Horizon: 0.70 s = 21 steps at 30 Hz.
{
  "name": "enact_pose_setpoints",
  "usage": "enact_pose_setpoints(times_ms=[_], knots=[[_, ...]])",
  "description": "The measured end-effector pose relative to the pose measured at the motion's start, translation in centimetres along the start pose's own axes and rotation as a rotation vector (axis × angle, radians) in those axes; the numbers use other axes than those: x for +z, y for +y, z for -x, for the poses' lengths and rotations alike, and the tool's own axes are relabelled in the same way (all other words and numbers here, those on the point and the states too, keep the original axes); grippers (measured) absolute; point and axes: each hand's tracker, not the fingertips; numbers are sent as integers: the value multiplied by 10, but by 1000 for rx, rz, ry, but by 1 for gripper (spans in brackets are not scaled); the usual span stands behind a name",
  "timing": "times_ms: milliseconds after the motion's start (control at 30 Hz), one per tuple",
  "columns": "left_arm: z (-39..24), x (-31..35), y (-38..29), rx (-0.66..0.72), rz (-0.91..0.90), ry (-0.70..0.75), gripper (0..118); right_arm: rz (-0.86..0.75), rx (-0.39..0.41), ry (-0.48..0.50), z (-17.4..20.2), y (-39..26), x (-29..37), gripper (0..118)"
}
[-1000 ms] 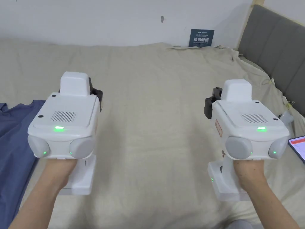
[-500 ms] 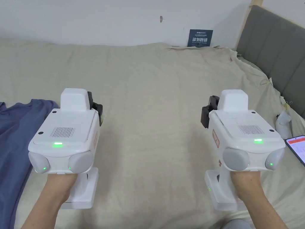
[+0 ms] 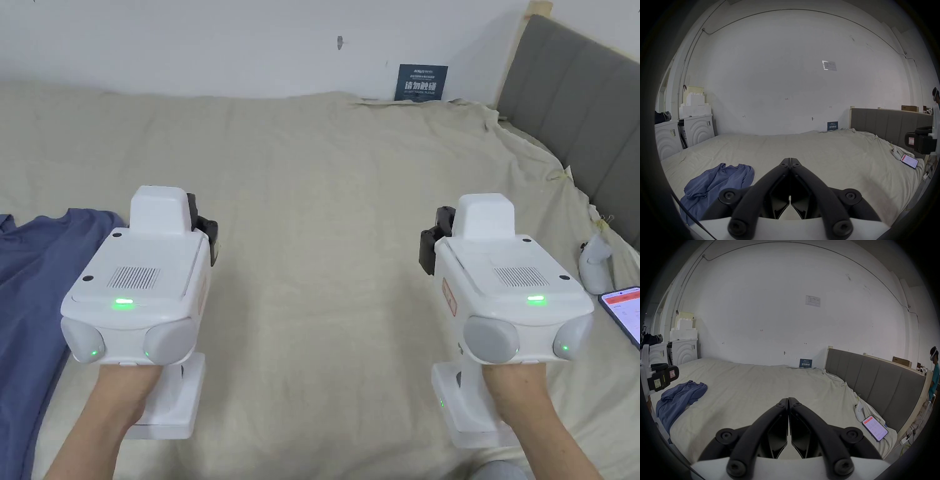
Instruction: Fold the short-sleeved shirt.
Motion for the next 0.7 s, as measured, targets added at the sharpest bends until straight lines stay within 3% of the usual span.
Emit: enact_pose_setpoints(times_ms=[700], knots=[[-2, 3, 0, -18, 1, -13, 0, -5, -22, -2, -4, 2, 4, 0]])
